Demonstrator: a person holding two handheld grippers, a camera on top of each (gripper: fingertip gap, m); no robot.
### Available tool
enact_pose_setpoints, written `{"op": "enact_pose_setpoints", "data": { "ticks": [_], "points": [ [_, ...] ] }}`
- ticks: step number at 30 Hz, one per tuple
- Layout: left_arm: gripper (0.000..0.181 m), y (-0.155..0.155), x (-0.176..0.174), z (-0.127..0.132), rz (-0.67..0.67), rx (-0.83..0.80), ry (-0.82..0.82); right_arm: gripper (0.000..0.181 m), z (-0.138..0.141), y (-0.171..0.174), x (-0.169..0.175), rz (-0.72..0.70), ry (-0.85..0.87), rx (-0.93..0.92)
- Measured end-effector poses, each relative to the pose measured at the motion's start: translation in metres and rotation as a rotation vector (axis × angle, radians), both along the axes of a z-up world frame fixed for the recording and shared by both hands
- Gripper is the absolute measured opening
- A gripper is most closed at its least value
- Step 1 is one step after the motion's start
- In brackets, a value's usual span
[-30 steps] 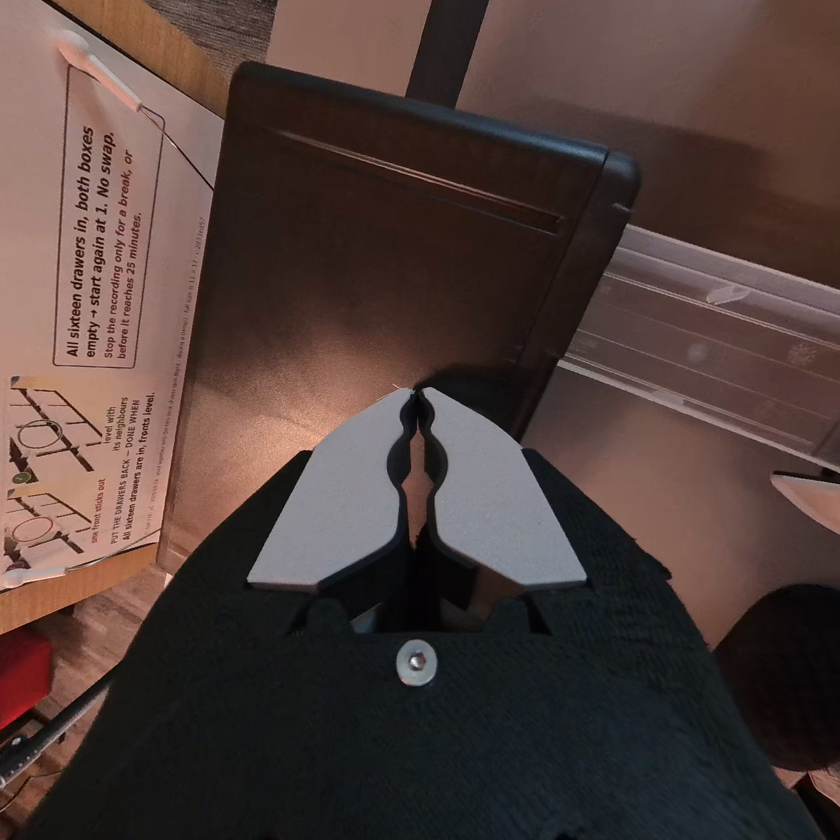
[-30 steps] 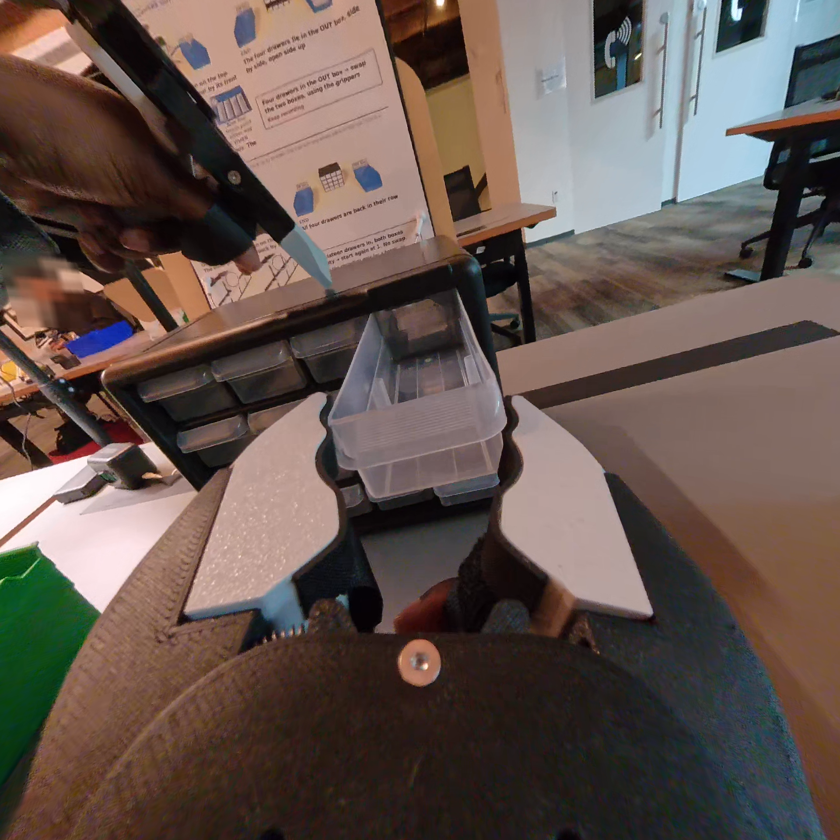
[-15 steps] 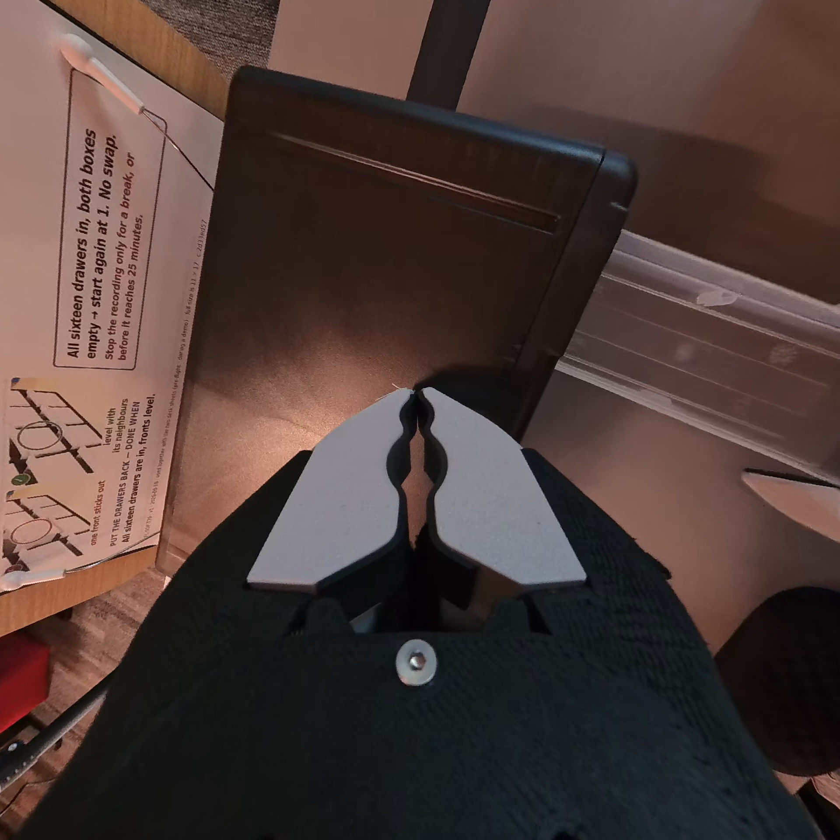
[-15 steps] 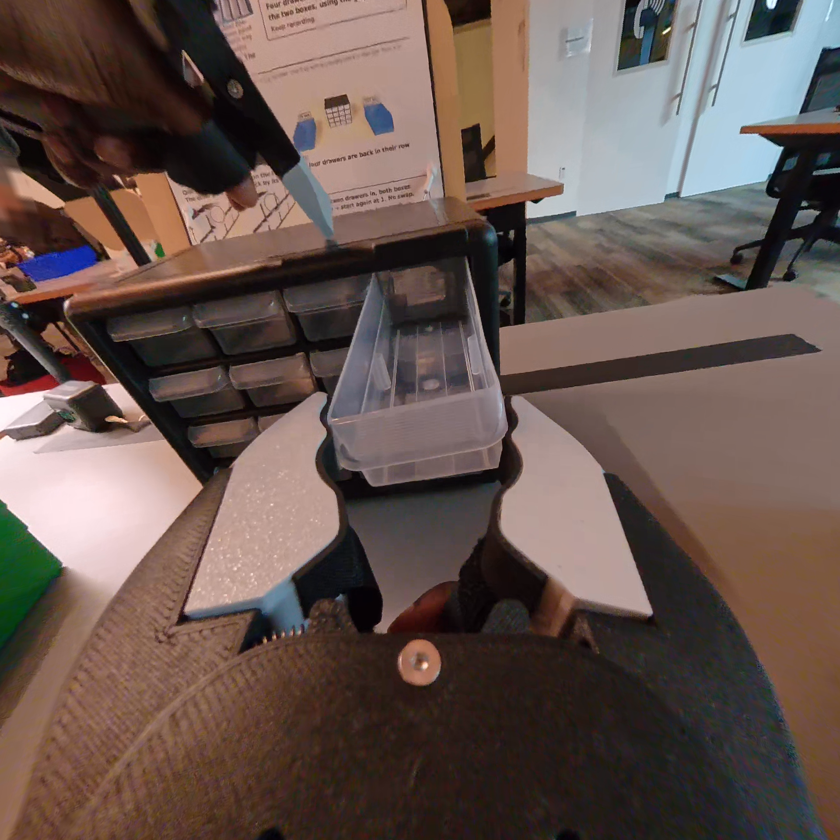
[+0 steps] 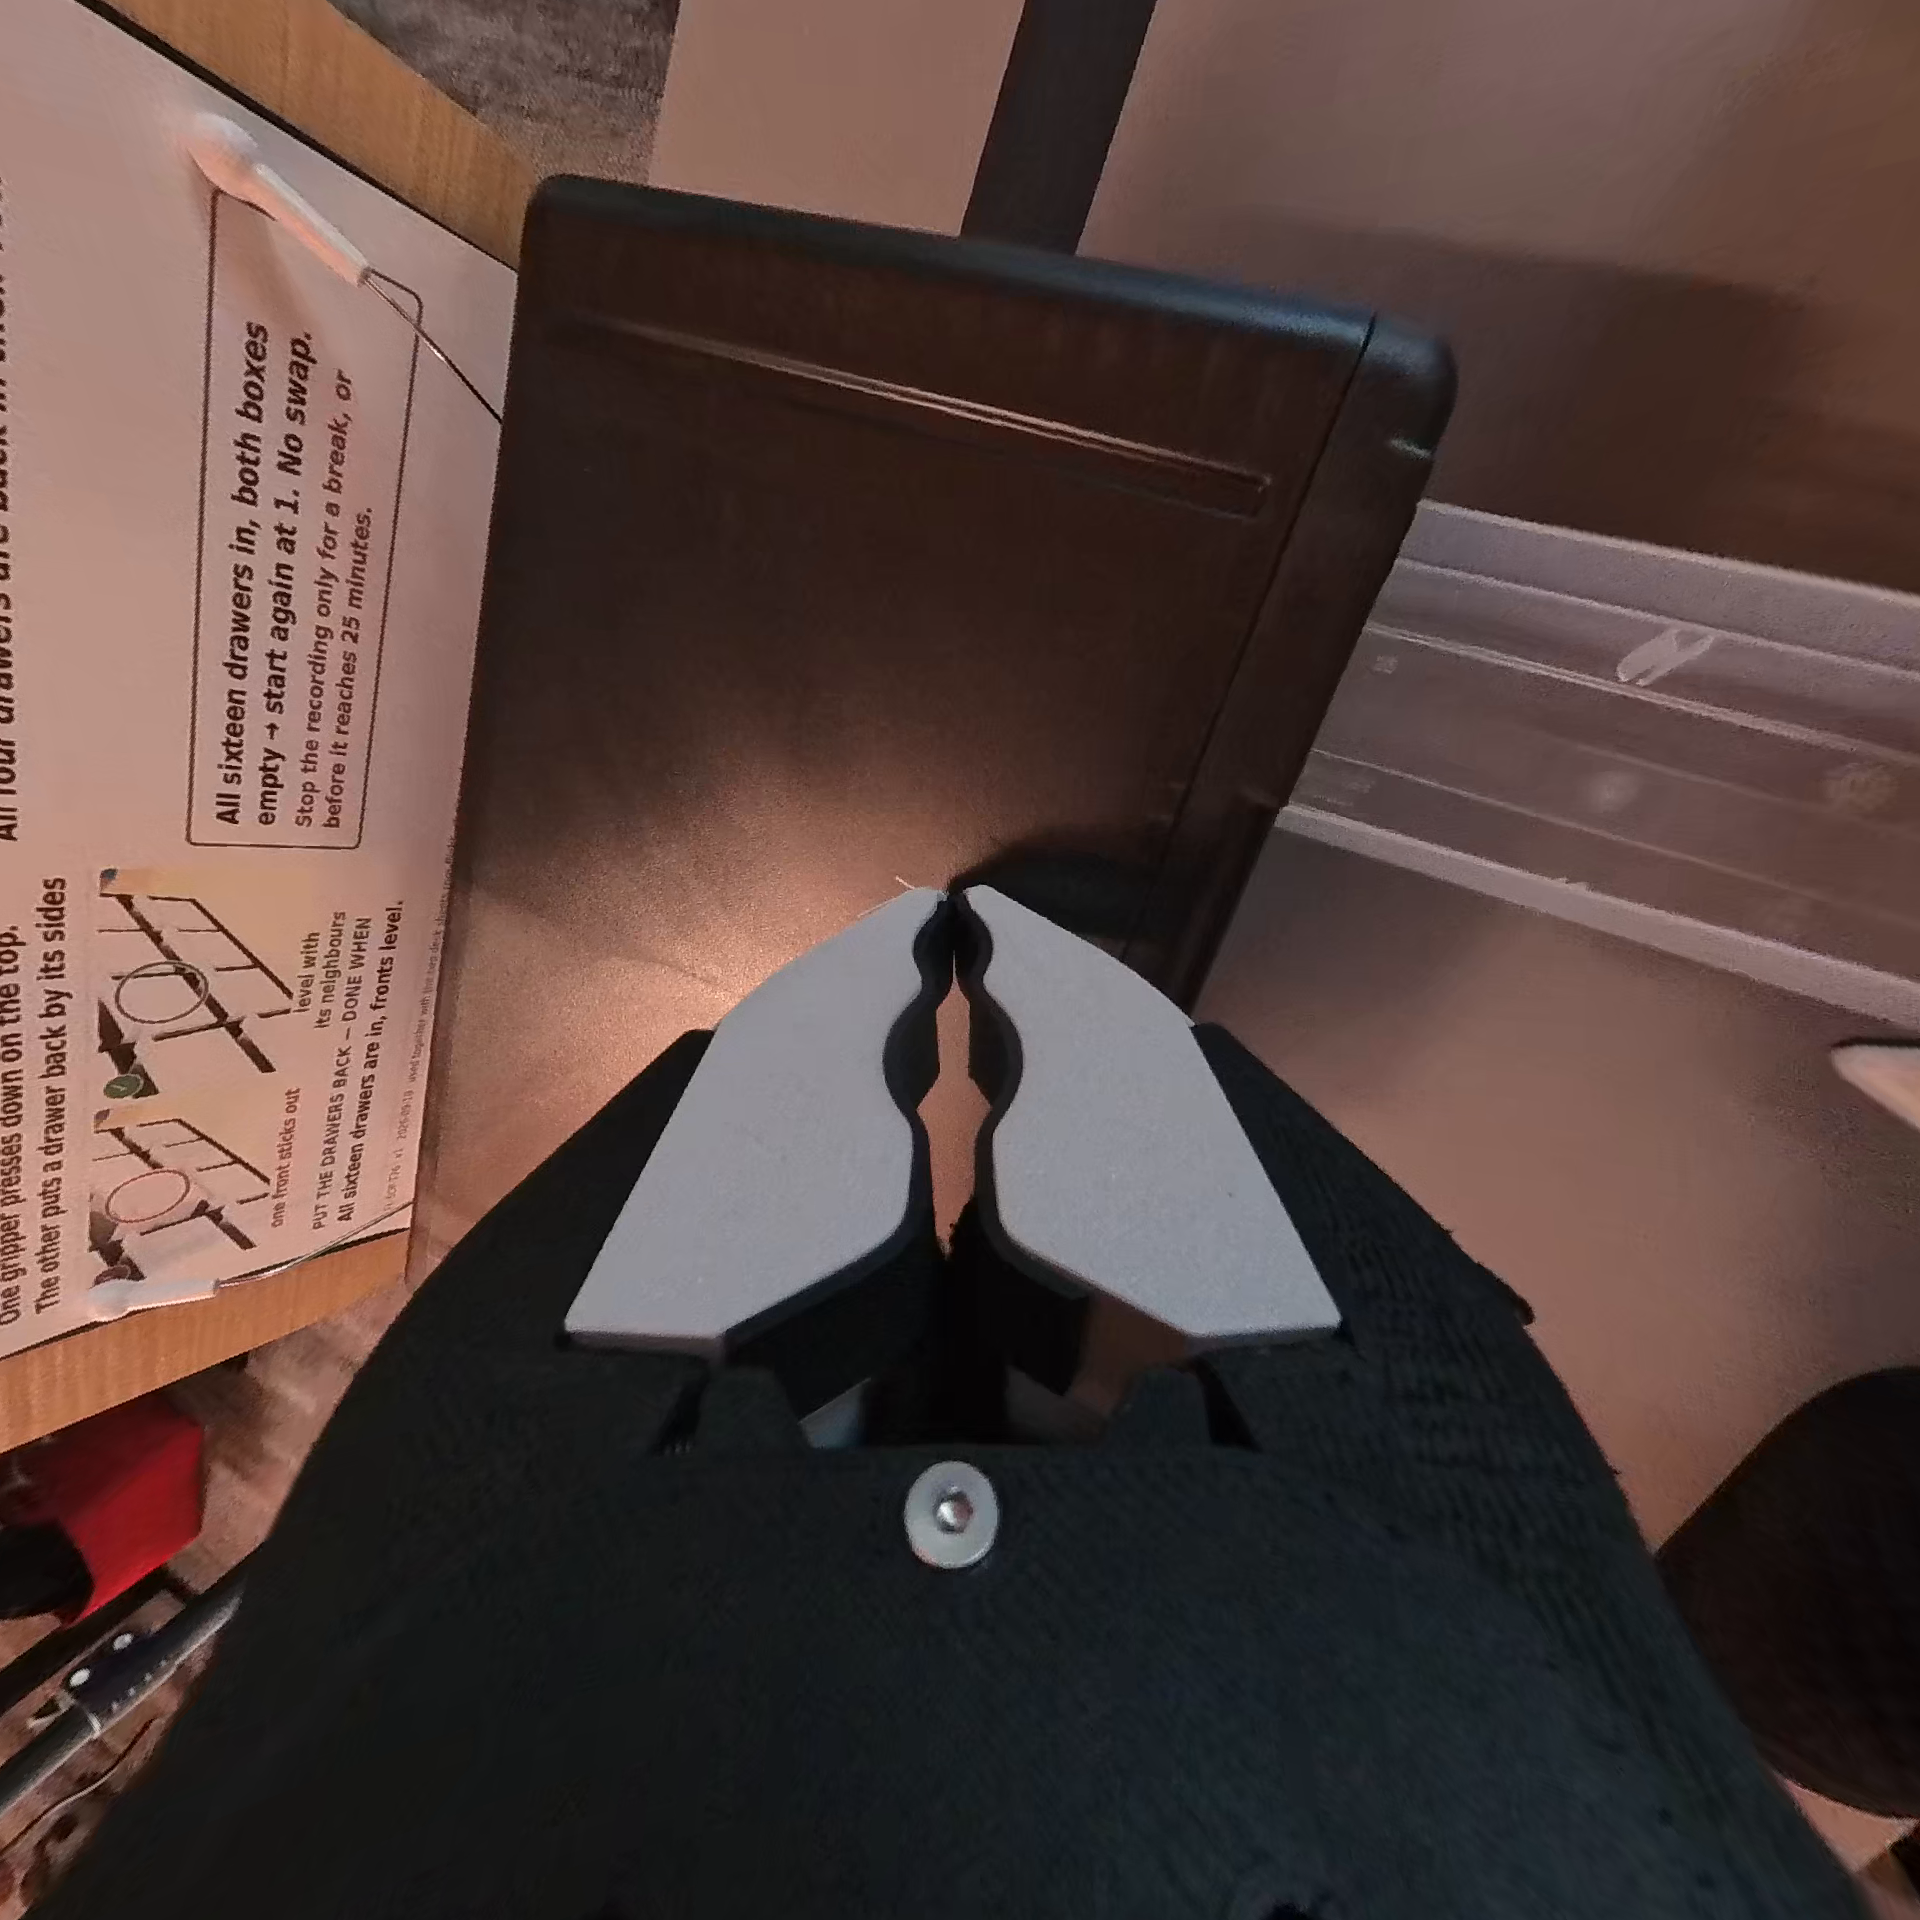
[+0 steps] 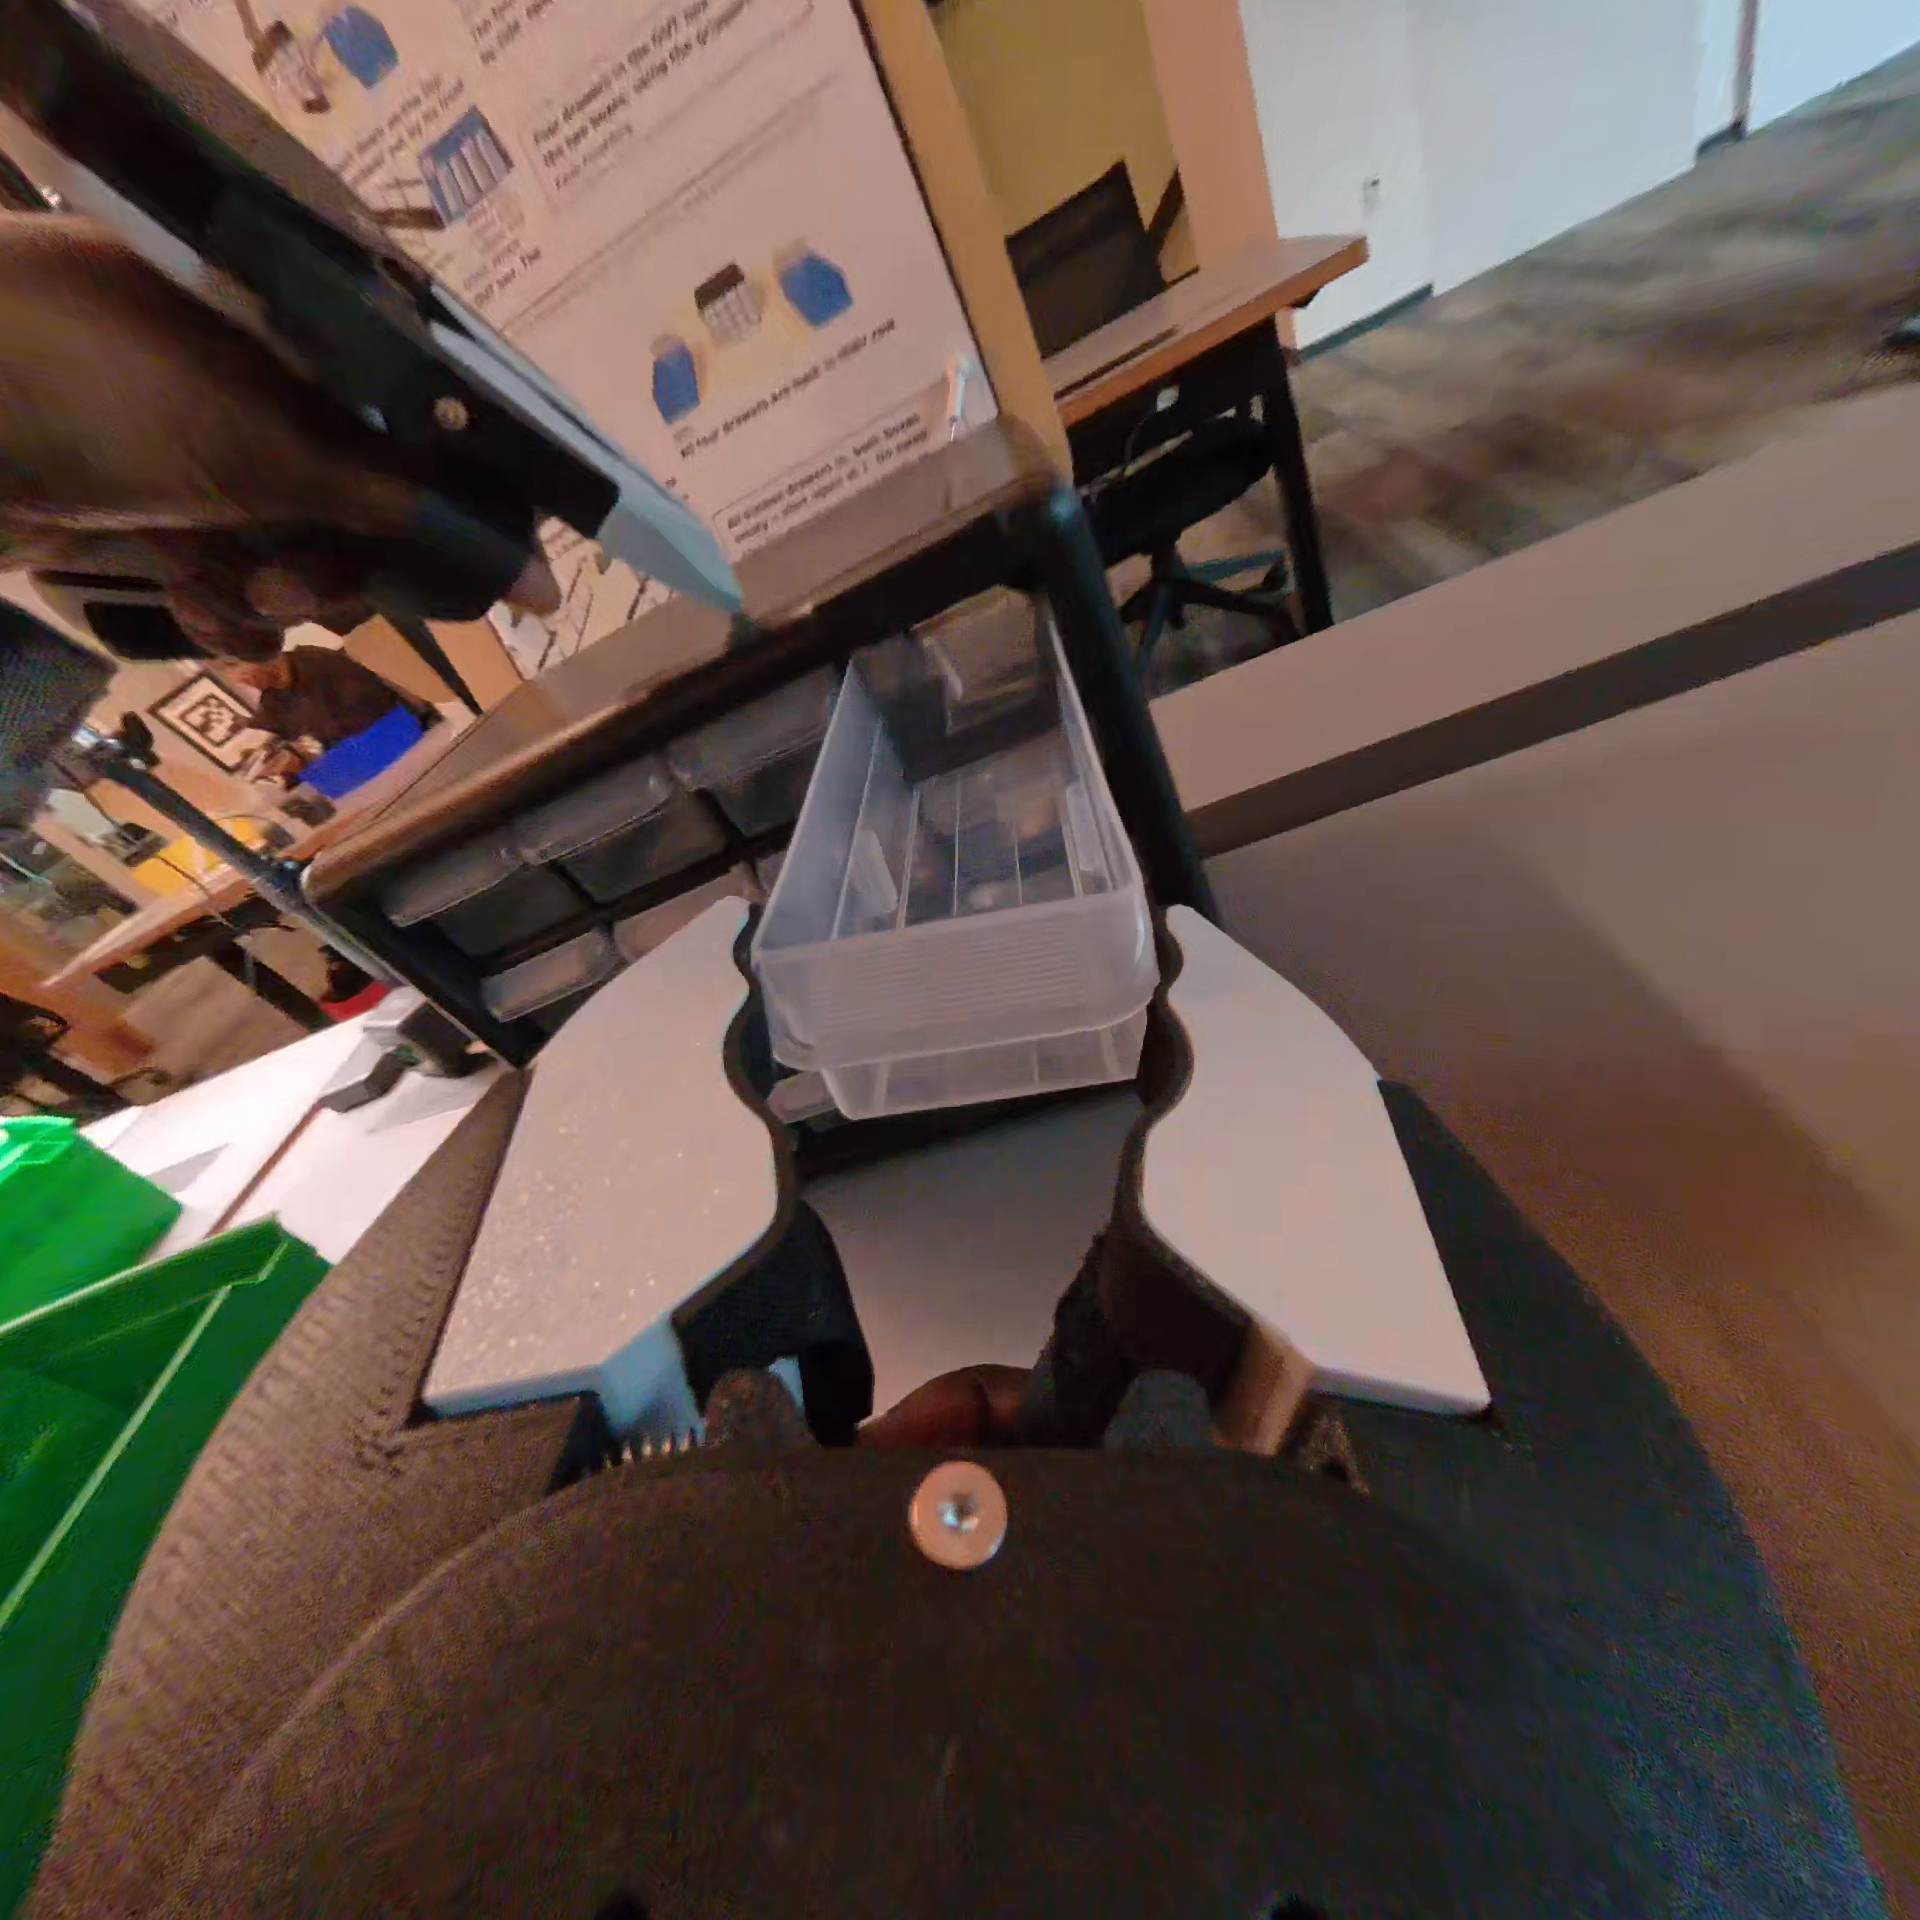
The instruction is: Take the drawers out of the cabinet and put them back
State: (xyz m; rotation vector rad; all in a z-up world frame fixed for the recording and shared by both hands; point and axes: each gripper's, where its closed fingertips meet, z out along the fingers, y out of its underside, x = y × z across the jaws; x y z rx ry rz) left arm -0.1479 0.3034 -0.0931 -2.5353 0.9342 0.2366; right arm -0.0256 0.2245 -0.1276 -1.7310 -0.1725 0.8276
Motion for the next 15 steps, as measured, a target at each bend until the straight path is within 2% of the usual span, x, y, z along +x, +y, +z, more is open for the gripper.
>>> {"op": "enact_pose_setpoints", "data": {
  "ticks": [6, 10, 12, 15],
  "points": [
    [0.0, -0.004, 0.001, 0.0, -0.011, -0.021, -0.063, 0.069, 0.034, 0.008, -0.002, -0.071, -0.199, 0.212],
    [0.0, -0.004, 0.0, 0.0, -0.014, -0.011, -0.085, 0.069, 0.036, 0.017, -0.001, -0.069, -0.14, 0.207],
    [0.0, -0.004, 0.0, 0.0, -0.014, -0.013, -0.088, 0.069, 0.027, 0.014, -0.003, -0.063, -0.147, 0.228],
    [0.0, -0.004, 0.0, 0.0, -0.012, -0.012, -0.071, 0.07, -0.004, 0.013, -0.015, -0.048, -0.198, 0.218]
  ]
}}
